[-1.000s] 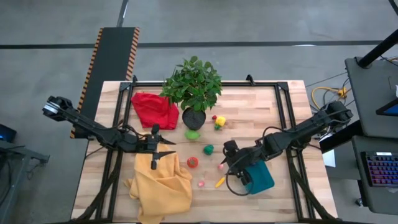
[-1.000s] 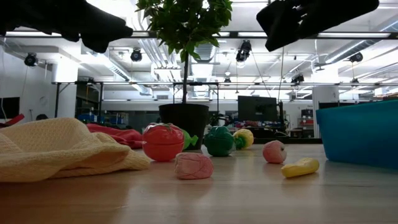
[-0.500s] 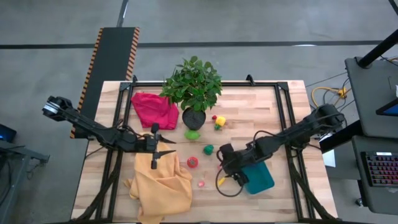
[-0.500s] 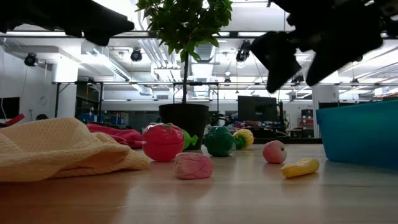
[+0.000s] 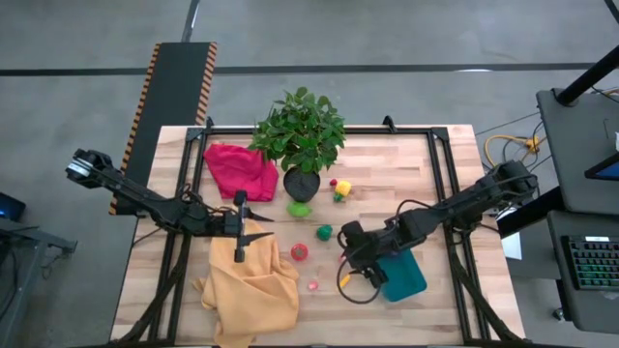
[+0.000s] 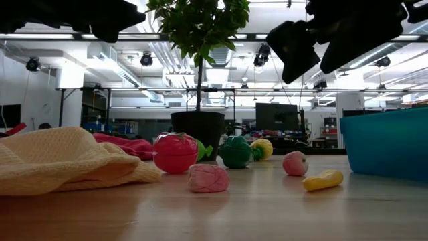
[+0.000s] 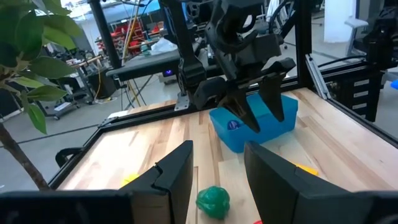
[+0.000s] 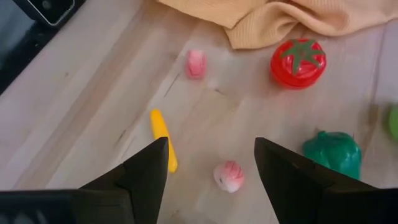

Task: Pick and placing Produce into tupperware
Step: Put the corn into the bin

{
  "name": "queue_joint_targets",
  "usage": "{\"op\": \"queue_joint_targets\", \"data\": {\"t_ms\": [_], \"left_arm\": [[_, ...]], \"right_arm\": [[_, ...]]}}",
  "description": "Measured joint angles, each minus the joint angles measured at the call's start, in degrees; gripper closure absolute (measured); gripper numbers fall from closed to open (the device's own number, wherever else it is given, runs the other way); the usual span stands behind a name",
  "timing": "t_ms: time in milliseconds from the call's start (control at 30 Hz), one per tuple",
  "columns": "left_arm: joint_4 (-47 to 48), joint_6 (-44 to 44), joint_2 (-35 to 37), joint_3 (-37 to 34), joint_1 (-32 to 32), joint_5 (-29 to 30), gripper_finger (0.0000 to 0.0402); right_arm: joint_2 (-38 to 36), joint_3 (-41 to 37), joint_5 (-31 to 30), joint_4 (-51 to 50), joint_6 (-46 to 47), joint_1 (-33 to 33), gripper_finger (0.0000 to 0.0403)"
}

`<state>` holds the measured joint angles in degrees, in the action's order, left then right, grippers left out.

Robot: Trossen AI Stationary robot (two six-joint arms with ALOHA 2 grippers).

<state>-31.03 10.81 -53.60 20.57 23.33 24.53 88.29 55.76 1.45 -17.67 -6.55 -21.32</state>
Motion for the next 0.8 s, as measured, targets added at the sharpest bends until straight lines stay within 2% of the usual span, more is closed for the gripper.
{"op": "queue_joint_targets", "data": {"t_ms": [167, 433, 600, 700, 800], "left_arm": [[-1.0, -1.9, 0.0, 0.0, 0.0, 0.0, 0.0272], [-2.0, -10.5, 0.1, -0.2, 0.0, -0.5, 0.0272], [-2.0, -10.5, -0.3, -0.3, 0.1, -0.7, 0.0272], [-1.9, -10.8, -0.4, -0.3, 0.1, -0.7, 0.0272], [-1.3, -14.2, -0.4, -0.3, 0.2, -0.7, 0.0272]], "right_arm": [[0.1, -0.1, 0.0, 0.2, 0.4, 0.0, 0.0173], [2.8, -0.2, 0.5, 3.5, 3.1, -0.5, 0.0174], [6.1, -0.3, 0.5, 4.3, 4.2, -0.8, 0.0174], [9.4, -0.3, 0.5, 8.0, 5.0, -1.5, 0.0174], [11.9, 0.1, 0.6, 7.9, 4.2, -1.9, 0.0174]]}}
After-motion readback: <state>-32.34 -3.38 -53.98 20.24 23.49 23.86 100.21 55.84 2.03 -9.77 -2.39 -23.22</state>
